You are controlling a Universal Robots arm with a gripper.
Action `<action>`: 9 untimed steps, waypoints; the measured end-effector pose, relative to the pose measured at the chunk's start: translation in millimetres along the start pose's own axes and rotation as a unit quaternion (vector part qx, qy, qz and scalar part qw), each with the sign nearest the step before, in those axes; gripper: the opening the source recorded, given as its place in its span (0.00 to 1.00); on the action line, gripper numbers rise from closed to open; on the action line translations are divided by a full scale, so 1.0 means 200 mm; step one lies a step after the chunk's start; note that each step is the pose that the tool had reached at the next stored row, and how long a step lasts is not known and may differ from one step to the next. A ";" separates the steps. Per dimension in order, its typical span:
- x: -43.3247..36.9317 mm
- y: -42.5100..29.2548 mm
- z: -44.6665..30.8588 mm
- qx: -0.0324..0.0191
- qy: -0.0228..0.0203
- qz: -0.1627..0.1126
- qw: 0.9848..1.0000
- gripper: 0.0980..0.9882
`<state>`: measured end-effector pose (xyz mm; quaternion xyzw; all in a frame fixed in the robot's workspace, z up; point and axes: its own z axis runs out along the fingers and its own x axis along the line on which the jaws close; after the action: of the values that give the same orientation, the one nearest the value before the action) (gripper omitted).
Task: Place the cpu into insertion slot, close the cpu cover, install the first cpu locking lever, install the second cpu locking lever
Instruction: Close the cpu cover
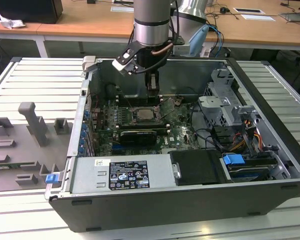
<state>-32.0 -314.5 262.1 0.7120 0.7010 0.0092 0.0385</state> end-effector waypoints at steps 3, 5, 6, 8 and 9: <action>0.000 0.000 -0.005 0.000 0.000 0.000 1.000 0.01; 0.000 0.001 -0.008 0.000 0.000 0.000 1.000 0.01; 0.000 0.001 -0.009 0.000 0.000 0.000 1.000 0.01; 0.000 0.001 -0.012 0.000 0.000 0.000 1.000 0.01; -0.001 0.001 -0.015 0.000 -0.001 0.000 1.000 0.01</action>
<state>-32.0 -314.5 265.1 0.7120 0.7010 0.0087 0.0390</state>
